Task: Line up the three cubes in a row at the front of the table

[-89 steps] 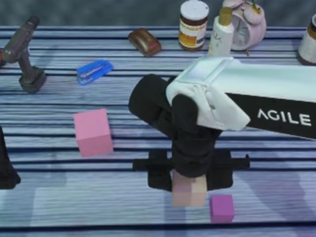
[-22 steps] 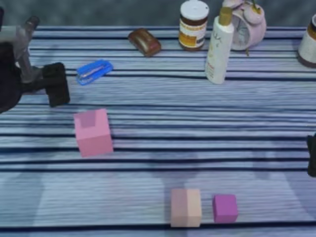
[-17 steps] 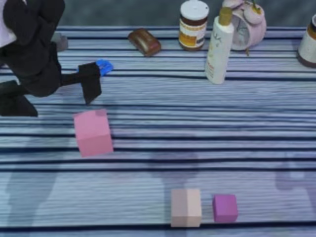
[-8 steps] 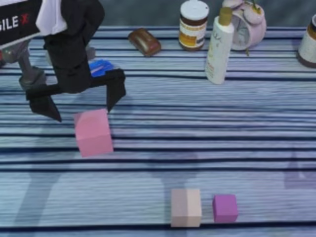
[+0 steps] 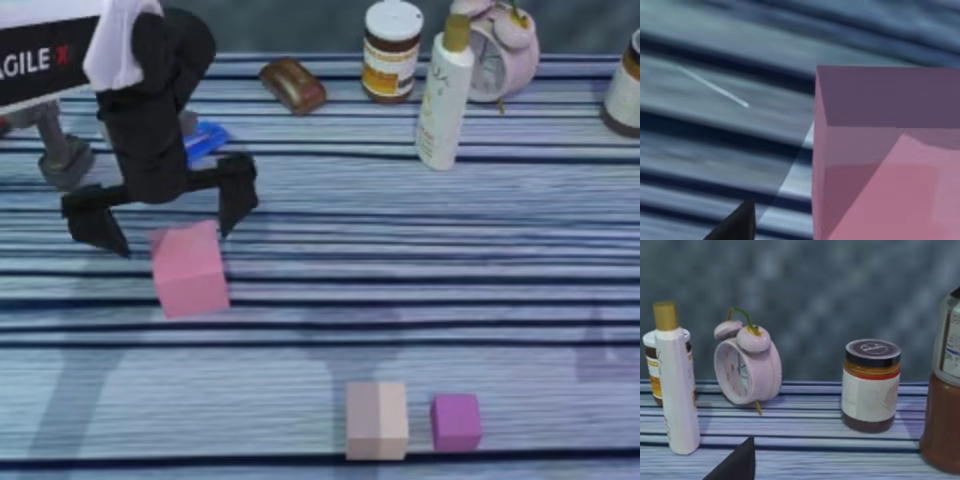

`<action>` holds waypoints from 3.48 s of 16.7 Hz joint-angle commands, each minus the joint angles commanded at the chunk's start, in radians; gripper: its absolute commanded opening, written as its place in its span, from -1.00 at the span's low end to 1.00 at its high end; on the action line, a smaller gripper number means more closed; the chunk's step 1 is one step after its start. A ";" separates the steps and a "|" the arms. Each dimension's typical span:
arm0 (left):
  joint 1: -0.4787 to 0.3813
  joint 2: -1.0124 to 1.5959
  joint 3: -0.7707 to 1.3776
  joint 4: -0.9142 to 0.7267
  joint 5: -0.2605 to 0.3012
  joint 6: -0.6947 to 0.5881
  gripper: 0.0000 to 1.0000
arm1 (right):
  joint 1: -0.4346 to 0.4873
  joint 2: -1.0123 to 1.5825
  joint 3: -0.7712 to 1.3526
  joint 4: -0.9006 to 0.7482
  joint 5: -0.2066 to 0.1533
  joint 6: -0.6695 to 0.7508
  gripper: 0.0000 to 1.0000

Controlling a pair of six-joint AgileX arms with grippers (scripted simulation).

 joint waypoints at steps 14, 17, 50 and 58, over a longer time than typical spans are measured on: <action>-0.001 0.096 -0.128 0.228 0.001 -0.001 0.40 | 0.000 0.000 0.000 0.000 0.000 0.000 1.00; -0.001 0.096 -0.128 0.228 0.001 -0.001 -0.06 | 0.000 0.000 0.000 0.000 0.000 0.000 1.00; -0.091 -0.108 -0.110 0.008 -0.003 -0.042 -1.00 | 0.000 0.000 0.000 0.000 0.000 0.000 1.00; -0.383 -0.368 -0.410 0.048 -0.004 -0.159 -1.00 | 0.000 0.000 0.000 0.000 0.000 0.000 1.00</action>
